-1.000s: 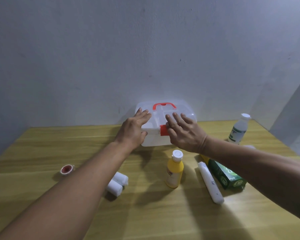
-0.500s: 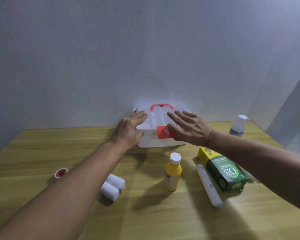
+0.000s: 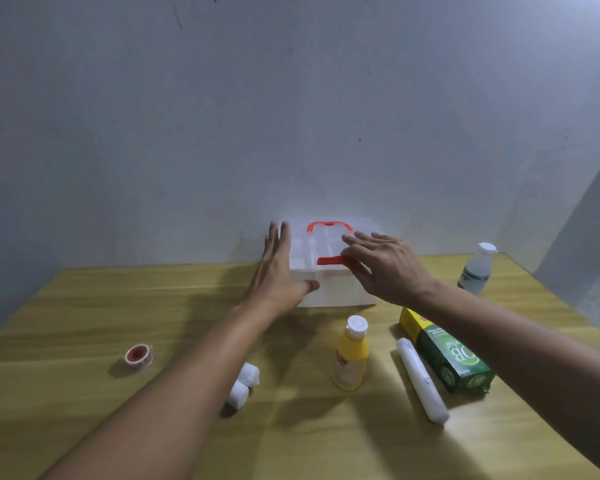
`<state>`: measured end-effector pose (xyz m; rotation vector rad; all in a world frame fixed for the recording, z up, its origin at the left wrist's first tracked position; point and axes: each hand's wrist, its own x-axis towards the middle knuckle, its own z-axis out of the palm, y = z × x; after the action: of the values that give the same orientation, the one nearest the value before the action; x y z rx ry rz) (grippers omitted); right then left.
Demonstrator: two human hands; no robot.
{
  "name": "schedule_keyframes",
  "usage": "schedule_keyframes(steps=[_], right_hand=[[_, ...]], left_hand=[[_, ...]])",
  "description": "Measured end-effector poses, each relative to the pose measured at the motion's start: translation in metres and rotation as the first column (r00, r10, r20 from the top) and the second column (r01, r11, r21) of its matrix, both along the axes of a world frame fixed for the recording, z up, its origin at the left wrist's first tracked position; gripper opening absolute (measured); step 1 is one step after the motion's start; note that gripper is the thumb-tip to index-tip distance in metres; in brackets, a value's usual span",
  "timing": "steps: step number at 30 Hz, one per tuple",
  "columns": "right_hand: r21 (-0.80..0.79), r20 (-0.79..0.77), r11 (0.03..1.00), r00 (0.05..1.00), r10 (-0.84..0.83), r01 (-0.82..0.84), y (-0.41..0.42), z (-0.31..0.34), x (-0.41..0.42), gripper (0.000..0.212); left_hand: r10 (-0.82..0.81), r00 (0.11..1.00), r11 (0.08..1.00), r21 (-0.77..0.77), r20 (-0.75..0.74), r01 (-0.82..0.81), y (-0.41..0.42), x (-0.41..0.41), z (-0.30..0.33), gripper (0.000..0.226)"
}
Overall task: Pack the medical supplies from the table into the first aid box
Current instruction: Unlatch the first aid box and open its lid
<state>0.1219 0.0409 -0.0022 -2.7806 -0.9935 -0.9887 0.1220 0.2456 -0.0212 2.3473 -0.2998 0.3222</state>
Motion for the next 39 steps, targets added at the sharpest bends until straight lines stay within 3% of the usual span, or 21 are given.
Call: schedule_keyframes(steps=[6,10,16,18,20,22,26,29,31,34,39], right_hand=[[0.203,-0.092,0.977,0.995,-0.044,0.062,0.013,0.031,-0.018,0.018],[0.326,-0.147,0.937,0.986,-0.08,0.124,0.015,0.059,-0.016,0.017],[0.478,-0.09,0.86,0.984,-0.156,0.18,0.015,0.095,0.026,0.017],[0.493,-0.027,0.849,0.979,-0.204,0.191,0.017,0.099,0.039,0.018],[0.484,-0.026,0.854,0.979,-0.204,0.191,0.02,0.099,0.048,0.019],[0.464,-0.042,0.864,0.98,-0.196,0.193,0.023,0.098,0.057,0.02],[0.381,-0.078,0.895,0.973,-0.219,0.231,0.024,0.096,0.071,0.028],[0.225,-0.164,0.909,0.933,-0.32,0.351,0.022,0.095,0.076,0.04],[0.196,-0.158,0.865,0.886,-0.436,0.461,0.02,0.098,0.077,0.046],[0.315,-0.124,0.776,0.834,-0.538,0.547,0.017,0.105,0.075,0.04],[0.428,-0.256,0.77,0.881,-0.399,0.473,0.011,0.107,0.061,0.035]], left_hand=[[0.113,0.994,0.979,-0.171,0.001,-0.111,-0.007,-0.016,0.004,0.126],[0.135,0.991,0.983,-0.122,-0.001,-0.134,-0.007,-0.025,0.002,0.132],[0.25,0.945,0.966,0.01,0.209,-0.257,-0.011,-0.023,-0.004,0.087],[0.198,0.944,0.969,0.09,0.264,-0.229,-0.013,-0.019,-0.003,0.079],[0.081,0.975,0.963,0.237,0.209,-0.131,-0.013,-0.01,0.0,0.074],[0.005,0.998,0.91,0.413,0.057,-0.028,-0.011,-0.001,0.002,0.069],[0.022,0.993,0.796,0.603,-0.118,0.054,-0.013,0.002,0.002,0.071],[0.067,0.987,0.751,0.659,-0.147,0.047,-0.017,0.001,0.004,0.073],[0.095,0.977,0.749,0.66,-0.19,0.056,-0.02,0.002,0.007,0.075],[0.134,0.959,0.761,0.645,-0.252,0.063,-0.027,0.002,0.012,0.081],[0.151,0.97,0.745,0.667,-0.19,0.015,-0.034,0.002,0.016,0.087]])
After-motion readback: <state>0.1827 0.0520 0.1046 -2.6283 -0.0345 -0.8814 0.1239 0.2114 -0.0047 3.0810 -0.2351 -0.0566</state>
